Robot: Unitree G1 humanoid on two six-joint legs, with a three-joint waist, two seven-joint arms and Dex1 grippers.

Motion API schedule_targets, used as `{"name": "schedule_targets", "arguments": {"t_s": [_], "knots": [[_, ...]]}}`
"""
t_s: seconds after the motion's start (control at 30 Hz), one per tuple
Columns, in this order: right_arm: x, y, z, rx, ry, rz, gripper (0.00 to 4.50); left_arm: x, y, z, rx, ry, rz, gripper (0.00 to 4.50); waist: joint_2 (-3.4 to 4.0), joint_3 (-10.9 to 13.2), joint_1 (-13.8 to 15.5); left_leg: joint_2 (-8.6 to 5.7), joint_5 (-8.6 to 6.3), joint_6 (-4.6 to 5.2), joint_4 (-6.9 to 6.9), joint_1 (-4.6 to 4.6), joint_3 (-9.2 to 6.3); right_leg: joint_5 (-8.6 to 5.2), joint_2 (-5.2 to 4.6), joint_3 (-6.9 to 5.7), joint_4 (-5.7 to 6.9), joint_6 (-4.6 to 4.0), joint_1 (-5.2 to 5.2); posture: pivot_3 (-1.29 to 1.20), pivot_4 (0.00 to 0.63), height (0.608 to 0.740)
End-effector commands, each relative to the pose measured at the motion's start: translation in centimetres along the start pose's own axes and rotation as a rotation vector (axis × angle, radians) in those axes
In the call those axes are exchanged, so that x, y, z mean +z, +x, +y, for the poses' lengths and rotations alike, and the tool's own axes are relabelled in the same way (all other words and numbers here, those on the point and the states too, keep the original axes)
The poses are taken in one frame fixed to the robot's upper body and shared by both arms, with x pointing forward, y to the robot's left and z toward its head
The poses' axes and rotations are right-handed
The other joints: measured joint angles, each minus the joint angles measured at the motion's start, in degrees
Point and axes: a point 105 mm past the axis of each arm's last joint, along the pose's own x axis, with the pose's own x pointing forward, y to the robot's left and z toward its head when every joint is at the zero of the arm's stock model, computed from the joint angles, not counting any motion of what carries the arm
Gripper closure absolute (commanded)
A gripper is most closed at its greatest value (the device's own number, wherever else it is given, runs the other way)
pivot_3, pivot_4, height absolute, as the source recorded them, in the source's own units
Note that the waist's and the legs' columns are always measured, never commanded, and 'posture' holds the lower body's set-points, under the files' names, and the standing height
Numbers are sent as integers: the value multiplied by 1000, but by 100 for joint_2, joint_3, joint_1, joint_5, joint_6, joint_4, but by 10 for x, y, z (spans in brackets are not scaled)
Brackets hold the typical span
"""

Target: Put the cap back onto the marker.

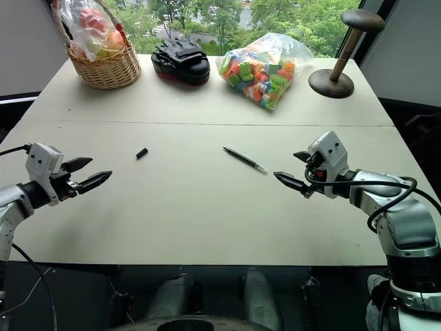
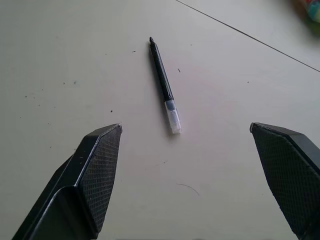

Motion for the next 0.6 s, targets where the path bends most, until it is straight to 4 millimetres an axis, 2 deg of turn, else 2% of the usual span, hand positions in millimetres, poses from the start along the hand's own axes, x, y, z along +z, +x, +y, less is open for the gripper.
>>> {"name": "schedule_targets", "arguments": {"t_s": [0.03, 0.6], "knots": [[7, -1, -2, -11, -28, -25, 236, 13, 0, 0, -7, 24, -37, 729, 0, 0, -1, 0, 0, 0, 0, 0, 0, 0, 0, 0, 0, 0, 0, 0, 150, 740], [7, 4, -4, -27, -42, -42, 236, 14, 1, 1, -10, 15, -43, 729, 1, 1, -7, -1, -1, -3, -9, 0, -4, 0, -19, 1, -5, -4, -2, 0, 150, 740]]}}
